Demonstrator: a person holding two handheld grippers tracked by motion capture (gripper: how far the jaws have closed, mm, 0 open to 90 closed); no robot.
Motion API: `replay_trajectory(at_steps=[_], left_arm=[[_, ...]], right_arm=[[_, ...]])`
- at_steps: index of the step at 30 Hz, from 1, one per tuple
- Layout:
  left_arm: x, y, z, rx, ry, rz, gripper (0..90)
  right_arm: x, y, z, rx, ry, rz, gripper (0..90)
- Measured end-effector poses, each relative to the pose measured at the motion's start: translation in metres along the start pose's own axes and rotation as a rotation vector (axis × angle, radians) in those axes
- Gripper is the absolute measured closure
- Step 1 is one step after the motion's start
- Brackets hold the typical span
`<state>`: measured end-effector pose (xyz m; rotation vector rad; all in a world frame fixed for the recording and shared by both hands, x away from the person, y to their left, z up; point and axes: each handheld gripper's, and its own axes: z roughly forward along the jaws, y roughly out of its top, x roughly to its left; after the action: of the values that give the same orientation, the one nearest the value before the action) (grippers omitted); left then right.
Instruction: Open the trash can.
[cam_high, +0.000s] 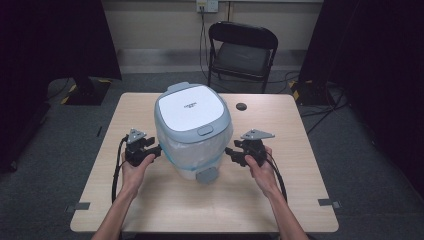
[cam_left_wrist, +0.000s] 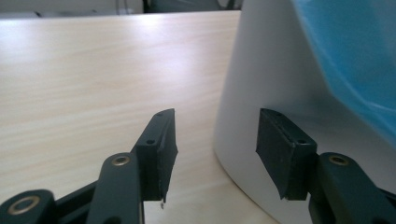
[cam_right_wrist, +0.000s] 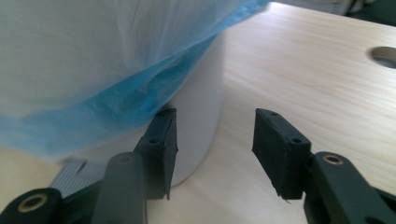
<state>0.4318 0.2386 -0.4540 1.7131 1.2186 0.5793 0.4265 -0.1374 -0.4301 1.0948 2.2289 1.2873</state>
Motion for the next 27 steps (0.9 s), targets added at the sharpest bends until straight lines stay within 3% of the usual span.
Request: replay_trajectory(at_steps=[1,2,3,4,6,8,9,10,11,12,15,17,23,24,27], left_arm=[[0.002,0.000,0.001,-0.006,-0.001,-0.005,50.5],[0.006,0.000,0.002,-0.006,-0.004,-0.001,50.5],[0.009,0.001,0.003,0.003,-0.020,-0.004,48.2],[0.011,0.002,0.004,0.006,-0.032,-0.007,45.7],[0.010,0.002,0.002,0.018,-0.025,0.038,45.6],[0.009,0.002,0.000,0.025,-0.028,0.026,45.1],[0.008,0.002,-0.002,0.024,-0.027,0.032,44.1],[0.007,0.002,-0.003,0.023,-0.021,0.053,43.8],[0.005,0.002,-0.003,0.024,-0.014,0.070,43.8],[0.005,0.002,-0.004,0.030,-0.009,0.081,44.4],[0.005,0.002,-0.004,0.029,-0.023,0.063,44.9],[0.005,0.002,-0.003,0.025,-0.025,0.071,46.1],[0.006,0.002,0.003,0.011,-0.054,0.043,54.9],[0.006,0.003,0.005,0.010,-0.057,0.046,57.2],[0.004,0.007,0.009,0.016,-0.057,0.066,59.3]], right_arm=[[0.005,-0.001,0.000,0.013,0.063,-0.021,36.0],[0.005,-0.001,0.000,0.013,0.063,-0.021,36.0],[0.007,-0.001,-0.001,0.017,0.113,-0.032,25.9],[0.008,0.000,0.000,0.011,0.159,-0.032,23.0],[0.006,0.002,0.005,0.025,0.139,-0.040,11.8],[-0.002,0.001,0.009,0.054,0.115,-0.033,18.2],[-0.007,0.000,0.009,0.062,0.002,-0.031,40.8],[-0.010,-0.001,0.009,0.069,-0.049,-0.035,40.7],[-0.015,-0.001,0.008,0.063,-0.048,-0.021,24.9],[-0.020,-0.001,0.007,0.055,-0.038,-0.004,21.8],[-0.027,0.006,0.011,0.022,-0.123,0.000,27.5],[-0.030,0.012,0.018,0.015,-0.111,0.020,26.4],[-0.027,0.031,0.034,-0.032,-0.062,0.031,26.2],[-0.029,0.033,0.037,-0.047,-0.029,0.069,29.1],[-0.025,0.034,0.037,-0.051,-0.043,0.047,35.9]])
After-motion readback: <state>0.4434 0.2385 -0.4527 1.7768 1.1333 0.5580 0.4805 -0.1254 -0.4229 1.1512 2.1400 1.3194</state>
